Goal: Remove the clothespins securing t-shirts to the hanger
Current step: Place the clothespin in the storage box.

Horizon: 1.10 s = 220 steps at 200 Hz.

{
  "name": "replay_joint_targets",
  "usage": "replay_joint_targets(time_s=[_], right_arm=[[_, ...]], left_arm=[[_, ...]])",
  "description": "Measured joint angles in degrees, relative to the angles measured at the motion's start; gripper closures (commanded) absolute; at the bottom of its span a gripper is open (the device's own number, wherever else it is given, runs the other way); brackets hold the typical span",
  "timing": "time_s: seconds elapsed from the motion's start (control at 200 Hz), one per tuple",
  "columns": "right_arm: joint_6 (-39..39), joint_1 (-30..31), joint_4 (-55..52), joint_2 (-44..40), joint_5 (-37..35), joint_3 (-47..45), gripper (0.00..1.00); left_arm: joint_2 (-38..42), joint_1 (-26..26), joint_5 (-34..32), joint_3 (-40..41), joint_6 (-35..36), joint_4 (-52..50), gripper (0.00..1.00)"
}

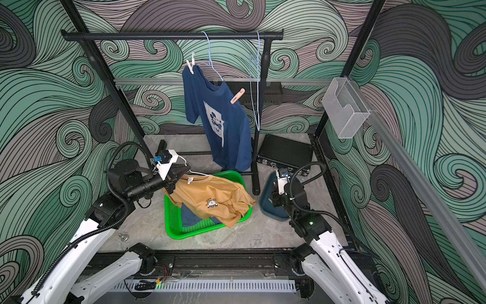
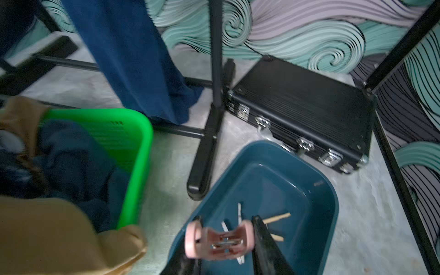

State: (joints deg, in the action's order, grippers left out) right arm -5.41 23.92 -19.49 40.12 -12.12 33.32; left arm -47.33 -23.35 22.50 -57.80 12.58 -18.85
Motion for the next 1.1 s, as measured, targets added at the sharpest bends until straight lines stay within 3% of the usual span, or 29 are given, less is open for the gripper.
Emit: replay_joint_targets(time_s=[0.285, 0.51, 0.911, 1.101], right_arm=[[-10.6, -8.0, 4.0, 7.1, 0.6, -3.8, 0.64], [-15.7, -9.4, 7.6, 12.6, 3.1, -5.1, 0.56], [-18.1, -10.6, 10.8, 18.4, 5.1, -6.0, 0.55], [-16.0, -11.1, 10.1, 15.8, 5.6, -6.0, 0.51]], left_arm=[[0.0, 0.0, 0.0, 0.4, -0.2, 0.0, 1.00], [0.0, 0.0, 0.0, 0.6, -0.3, 0.0, 1.00], [0.0, 0.0, 0.0, 0.6, -0.4, 0.0, 1.00], [0.4, 0.0, 0.1, 0.6, -0.6, 0.0, 1.00]])
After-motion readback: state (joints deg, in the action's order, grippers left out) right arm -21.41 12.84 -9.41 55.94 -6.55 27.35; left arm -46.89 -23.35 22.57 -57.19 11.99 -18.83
